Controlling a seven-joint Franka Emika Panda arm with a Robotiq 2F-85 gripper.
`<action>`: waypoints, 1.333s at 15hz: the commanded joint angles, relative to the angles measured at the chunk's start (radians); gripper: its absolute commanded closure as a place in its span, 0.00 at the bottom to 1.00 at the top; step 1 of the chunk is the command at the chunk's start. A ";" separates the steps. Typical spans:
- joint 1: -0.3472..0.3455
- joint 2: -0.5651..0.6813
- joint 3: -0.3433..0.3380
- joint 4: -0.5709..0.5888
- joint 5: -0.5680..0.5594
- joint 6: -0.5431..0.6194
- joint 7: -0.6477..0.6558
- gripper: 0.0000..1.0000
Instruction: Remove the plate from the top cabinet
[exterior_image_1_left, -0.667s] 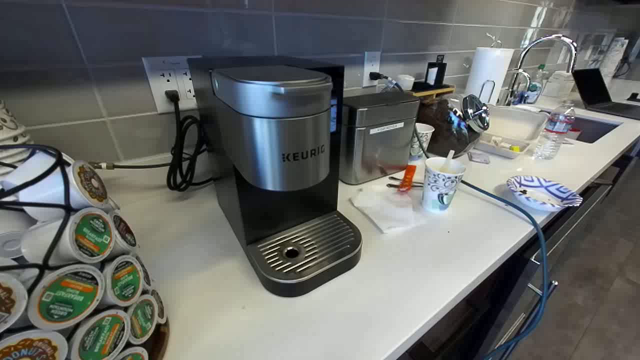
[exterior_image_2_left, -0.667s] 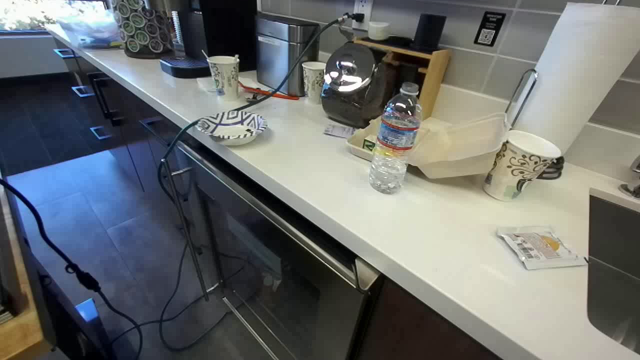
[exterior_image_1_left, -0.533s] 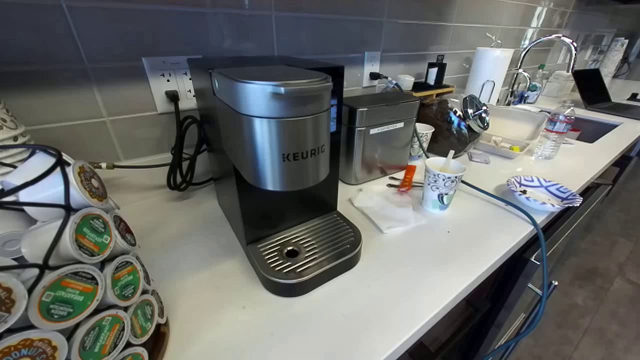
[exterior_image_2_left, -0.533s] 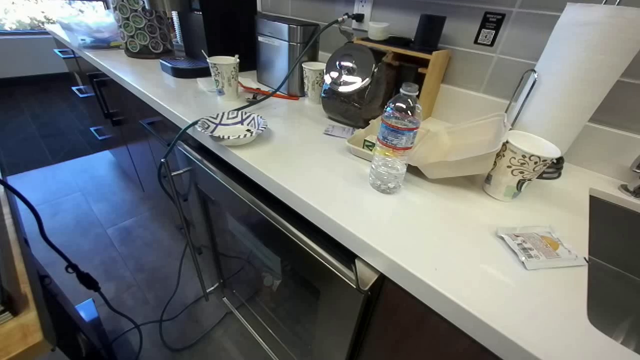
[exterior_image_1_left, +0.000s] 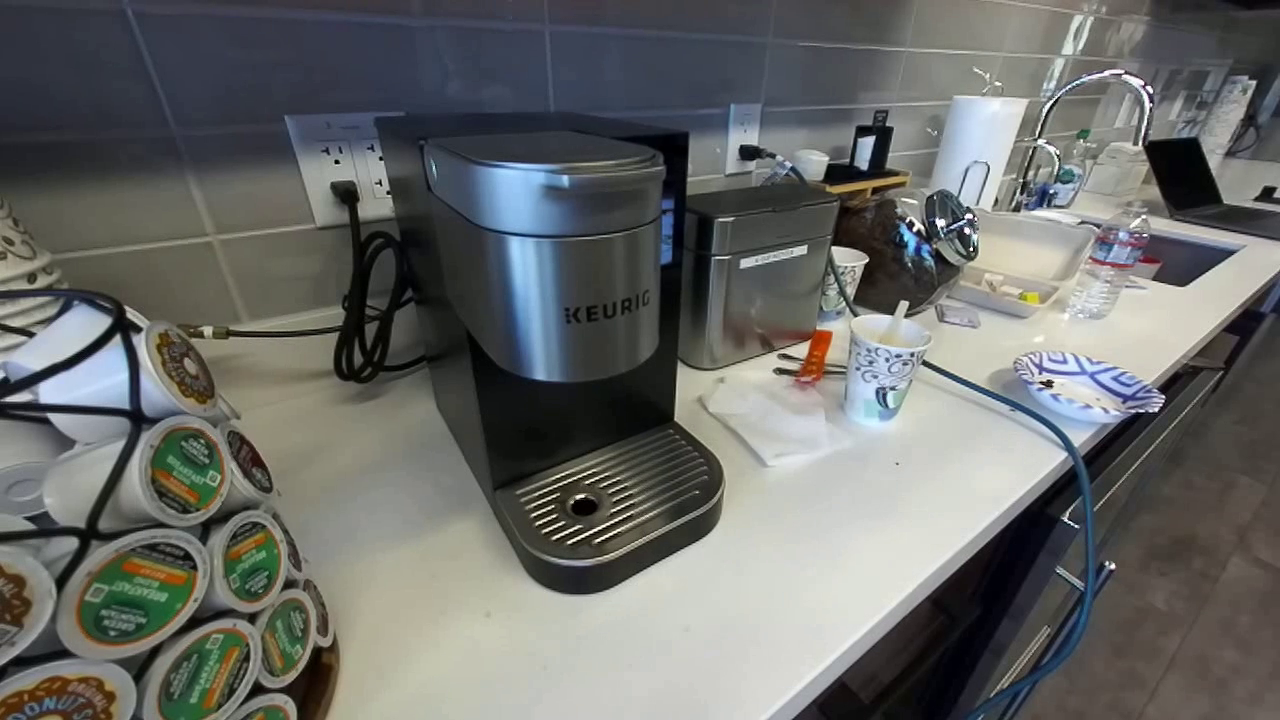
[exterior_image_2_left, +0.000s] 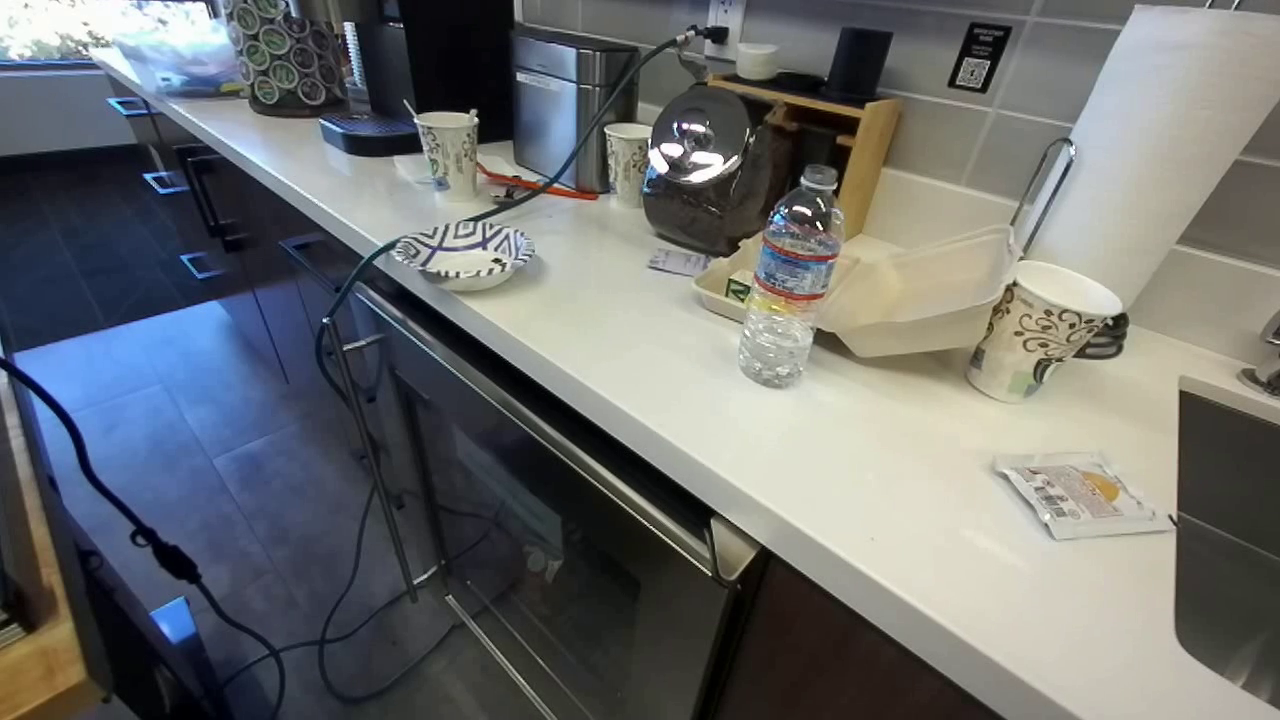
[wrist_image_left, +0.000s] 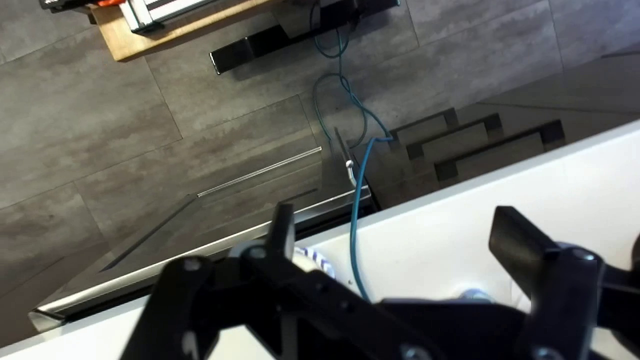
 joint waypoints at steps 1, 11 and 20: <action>-0.076 0.095 -0.085 0.225 0.033 -0.084 0.038 0.00; -0.135 0.244 -0.157 0.628 0.181 -0.067 0.228 0.00; -0.152 0.337 -0.156 0.759 0.237 -0.014 0.490 0.00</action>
